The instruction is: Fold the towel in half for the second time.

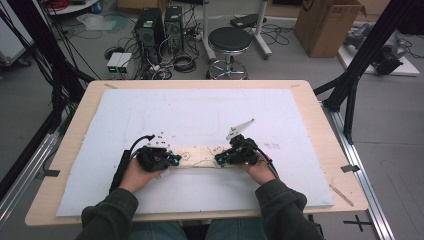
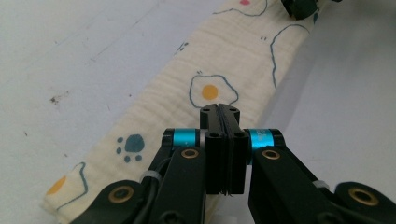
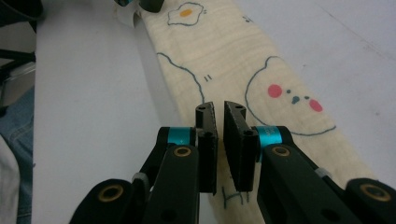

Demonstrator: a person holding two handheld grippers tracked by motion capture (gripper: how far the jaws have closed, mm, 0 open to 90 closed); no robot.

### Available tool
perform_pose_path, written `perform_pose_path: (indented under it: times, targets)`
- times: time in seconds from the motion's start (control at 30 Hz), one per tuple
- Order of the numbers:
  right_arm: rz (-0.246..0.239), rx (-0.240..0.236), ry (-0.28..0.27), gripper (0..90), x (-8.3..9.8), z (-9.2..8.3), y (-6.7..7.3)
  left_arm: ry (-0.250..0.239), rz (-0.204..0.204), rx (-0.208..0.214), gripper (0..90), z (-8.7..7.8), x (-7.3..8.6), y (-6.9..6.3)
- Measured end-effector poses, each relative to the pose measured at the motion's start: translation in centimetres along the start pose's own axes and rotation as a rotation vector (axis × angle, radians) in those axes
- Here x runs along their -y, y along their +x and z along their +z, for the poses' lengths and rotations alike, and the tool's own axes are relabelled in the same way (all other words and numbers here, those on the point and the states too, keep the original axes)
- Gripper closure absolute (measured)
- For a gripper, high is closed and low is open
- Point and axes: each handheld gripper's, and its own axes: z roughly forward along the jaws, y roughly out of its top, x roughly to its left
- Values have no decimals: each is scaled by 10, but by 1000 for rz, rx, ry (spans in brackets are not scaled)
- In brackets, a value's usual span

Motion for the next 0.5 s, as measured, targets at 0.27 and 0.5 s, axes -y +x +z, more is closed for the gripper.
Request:
perform_pose_path:
  times: [0.27, 0.5]
  targets:
    - [-12, 34, 32, 813, 10, 0, -2, 23, -18, -4, 870, -5, 14, 5]
    - [-22, 73, 24, 773, 24, -13, -5, 8, -19, -7, 825, -15, 24, 7]
